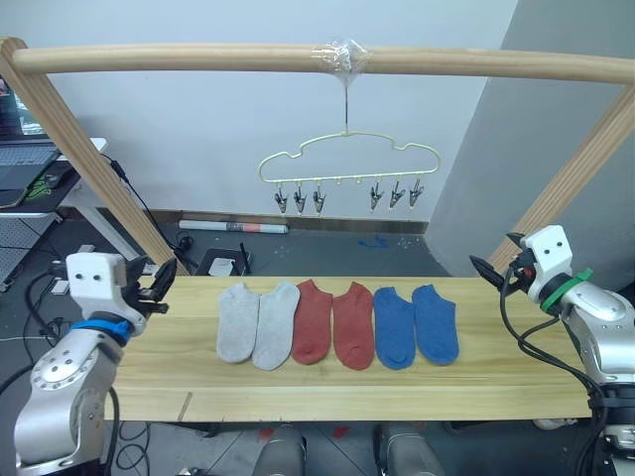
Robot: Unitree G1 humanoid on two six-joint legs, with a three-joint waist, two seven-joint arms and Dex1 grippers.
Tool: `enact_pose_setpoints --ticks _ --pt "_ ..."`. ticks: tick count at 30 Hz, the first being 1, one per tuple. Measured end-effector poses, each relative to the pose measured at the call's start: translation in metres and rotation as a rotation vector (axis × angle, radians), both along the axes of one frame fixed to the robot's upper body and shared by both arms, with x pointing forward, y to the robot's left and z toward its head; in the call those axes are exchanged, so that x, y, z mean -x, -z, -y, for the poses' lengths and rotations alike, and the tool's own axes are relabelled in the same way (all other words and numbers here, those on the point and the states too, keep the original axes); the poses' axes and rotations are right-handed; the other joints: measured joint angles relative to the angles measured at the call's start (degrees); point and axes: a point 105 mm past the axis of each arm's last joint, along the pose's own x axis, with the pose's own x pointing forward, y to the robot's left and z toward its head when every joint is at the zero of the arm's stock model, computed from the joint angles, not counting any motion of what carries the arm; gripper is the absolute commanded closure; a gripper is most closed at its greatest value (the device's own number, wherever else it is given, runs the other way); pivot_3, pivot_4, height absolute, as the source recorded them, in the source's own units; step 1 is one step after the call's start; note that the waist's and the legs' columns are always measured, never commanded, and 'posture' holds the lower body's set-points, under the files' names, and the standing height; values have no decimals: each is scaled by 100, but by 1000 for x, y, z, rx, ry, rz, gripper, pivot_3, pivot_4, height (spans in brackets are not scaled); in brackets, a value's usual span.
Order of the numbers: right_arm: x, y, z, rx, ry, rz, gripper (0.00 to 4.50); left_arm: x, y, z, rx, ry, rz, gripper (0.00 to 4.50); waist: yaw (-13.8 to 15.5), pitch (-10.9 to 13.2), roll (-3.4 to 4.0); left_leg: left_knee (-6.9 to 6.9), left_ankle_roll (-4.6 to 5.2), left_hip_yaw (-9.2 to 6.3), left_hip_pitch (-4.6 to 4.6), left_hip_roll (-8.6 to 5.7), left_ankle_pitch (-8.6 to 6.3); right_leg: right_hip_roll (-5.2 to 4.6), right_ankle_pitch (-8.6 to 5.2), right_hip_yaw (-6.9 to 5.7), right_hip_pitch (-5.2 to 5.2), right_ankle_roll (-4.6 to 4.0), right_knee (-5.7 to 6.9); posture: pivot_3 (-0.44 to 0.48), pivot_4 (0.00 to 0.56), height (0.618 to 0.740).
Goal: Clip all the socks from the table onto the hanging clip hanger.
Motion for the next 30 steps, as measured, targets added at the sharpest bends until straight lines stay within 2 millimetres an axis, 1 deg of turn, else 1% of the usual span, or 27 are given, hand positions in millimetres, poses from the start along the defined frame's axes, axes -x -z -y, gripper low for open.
enact_pose_setpoints --ticks 1,5,7,9,11,13,15,17,18,20,23,30 --pt "-1 -2 -7 -7 -28 3 0 -3 2 7 18 6 2 2022 0 2 2 1 0 1 -1 -2 0 -1 2 2 0 2 0 152 180 740" --pt "-2 -16 -63 -45 -223 45 0 -19 11 62 77 120 -1 2022 -7 9 1 1 0 -2 -2 -1 0 1 9 0 -1 15 0 140 184 740" --pt "-3 -21 -85 -66 -274 60 0 -27 9 82 93 155 16 2022 -5 10 1 1 0 -4 -4 -2 0 2 10 -1 -2 15 0 131 188 740" --pt "-2 -23 -99 -85 -302 62 0 -33 2 94 87 182 43 2022 -6 10 2 1 0 -5 -7 -2 0 2 15 -1 -3 7 -2 121 190 740" --pt "-1 -22 -106 -92 -314 54 0 -38 -1 97 91 171 61 2022 -7 11 3 1 -1 -5 -9 -2 0 2 17 -1 -3 2 -8 106 190 740" --pt "3 -23 -116 -114 -339 55 0 -46 1 101 92 161 62 2022 -13 13 3 0 -1 -5 -12 -2 0 2 16 -1 -5 4 -10 92 190 740" --pt "11 -26 -139 -151 -414 55 0 -59 1 116 93 180 72 2022 -19 14 3 1 -1 -6 -13 -2 0 3 15 -2 -6 6 -9 92 190 740" --pt "20 -30 -162 -186 -503 51 0 -71 -4 134 111 212 97 2022 -20 15 1 5 -1 -8 -16 -2 0 4 15 -3 -6 12 -11 70 194 740" --pt "23 -32 -168 -198 -527 50 0 -75 -7 139 116 221 111 2022 -31 15 1 6 -1 -8 -17 -3 0 3 16 -3 -6 12 -11 70 194 740" --pt "25 -39 -174 -222 -553 58 0 -84 -11 142 113 216 136 2022 -55 17 1 5 -1 -8 -17 -4 0 3 16 -3 -6 11 -12 61 193 740" --pt "24 -44 -176 -220 -558 64 0 -97 -9 142 116 189 144 2022 -72 17 2 3 -1 -9 -18 -3 0 4 15 -4 -11 10 -12 50 195 740" --pt "26 -47 -178 -219 -559 62 0 -115 -12 147 110 181 179 2022 -99 21 0 3 -1 -13 -30 -4 0 4 15 -7 -15 10 -19 32 196 740"
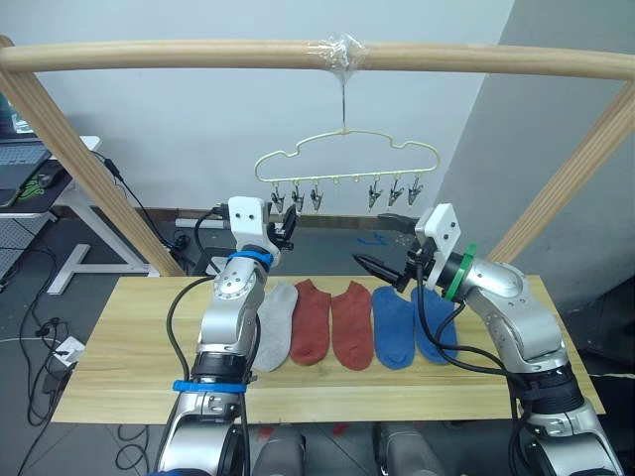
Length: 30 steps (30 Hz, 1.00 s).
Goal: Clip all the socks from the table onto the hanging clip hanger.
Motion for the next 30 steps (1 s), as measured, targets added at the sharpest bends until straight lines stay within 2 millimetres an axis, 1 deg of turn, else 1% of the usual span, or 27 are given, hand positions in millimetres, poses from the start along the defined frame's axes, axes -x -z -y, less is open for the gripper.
enact_pose_setpoints --ticks 4,8,18,25,30 --pt "1 -2 -1 1 2 2 0 -7 -4 -3 -9 -29 24 2022 -20 3 1 0 0 -1 -1 0 0 0 -4 0 0 7 0 24 199 740" --pt "2 -2 -1 3 5 0 0 -7 -1 -4 -19 -41 23 2022 -63 11 1 0 0 -4 -4 0 0 0 -4 -2 -1 7 0 20 204 740" --pt "1 -4 1 8 13 6 0 -7 -5 -10 -7 -72 42 2022 -123 25 1 0 0 -6 -6 0 0 0 -4 -4 -2 7 0 28 194 740" --pt "1 -4 2 10 16 7 0 3 -14 -10 12 -43 67 2022 -124 27 2 0 0 -8 -11 0 0 0 -4 -5 -6 7 -1 33 196 740" --pt "1 -4 2 11 16 7 0 7 -10 -17 14 -59 53 2022 -123 27 2 1 0 -8 -11 0 0 0 -5 -6 -6 8 -1 37 197 740"
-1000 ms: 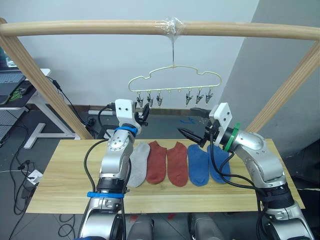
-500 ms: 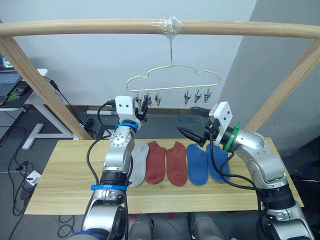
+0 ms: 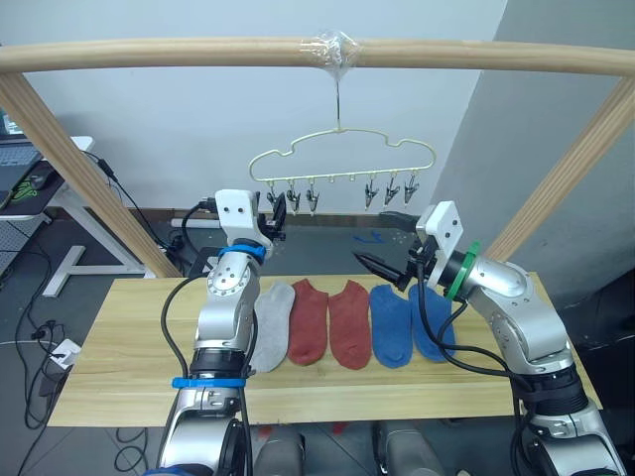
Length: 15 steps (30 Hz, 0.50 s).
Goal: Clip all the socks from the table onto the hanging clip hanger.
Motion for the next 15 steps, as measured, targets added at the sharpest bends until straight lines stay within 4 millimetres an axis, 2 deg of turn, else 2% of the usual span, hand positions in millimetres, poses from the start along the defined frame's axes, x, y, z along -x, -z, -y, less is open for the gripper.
enact_pose_setpoints --ticks 9,15 --pt "0 0 0 0 2 0 0 4 22 -4 -9 -10 -58 2022 4 15 -3 0 0 -2 -2 0 0 0 0 -3 0 0 -1 26 200 740" --pt "-2 -1 4 0 18 5 0 -11 13 1 -4 -4 -38 2022 2 49 -5 0 0 -3 -6 0 0 0 0 -5 -2 0 -3 26 200 740"
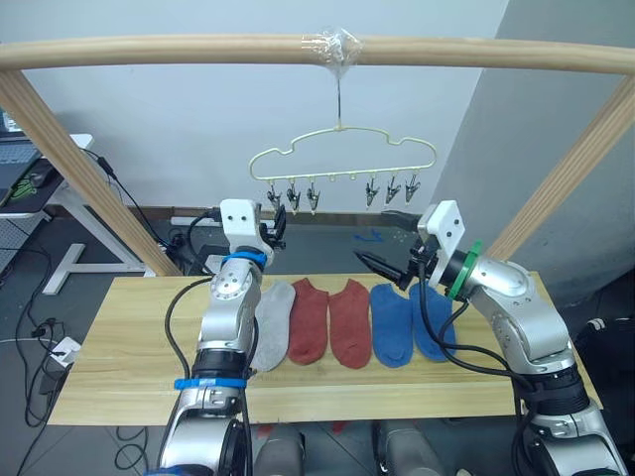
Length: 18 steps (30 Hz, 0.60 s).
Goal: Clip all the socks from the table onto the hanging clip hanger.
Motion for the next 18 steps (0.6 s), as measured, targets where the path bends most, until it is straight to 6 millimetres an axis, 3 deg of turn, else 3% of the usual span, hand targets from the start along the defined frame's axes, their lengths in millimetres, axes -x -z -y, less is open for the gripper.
enact_pose_setpoints --ticks 18 --pt "-1 -3 2 0 6 9 0 -7 -17 5 -9 -1 68 2022 -4 49 -2 0 -1 -1 -25 0 0 -1 0 -1 -23 -1 -1 19 199 740"
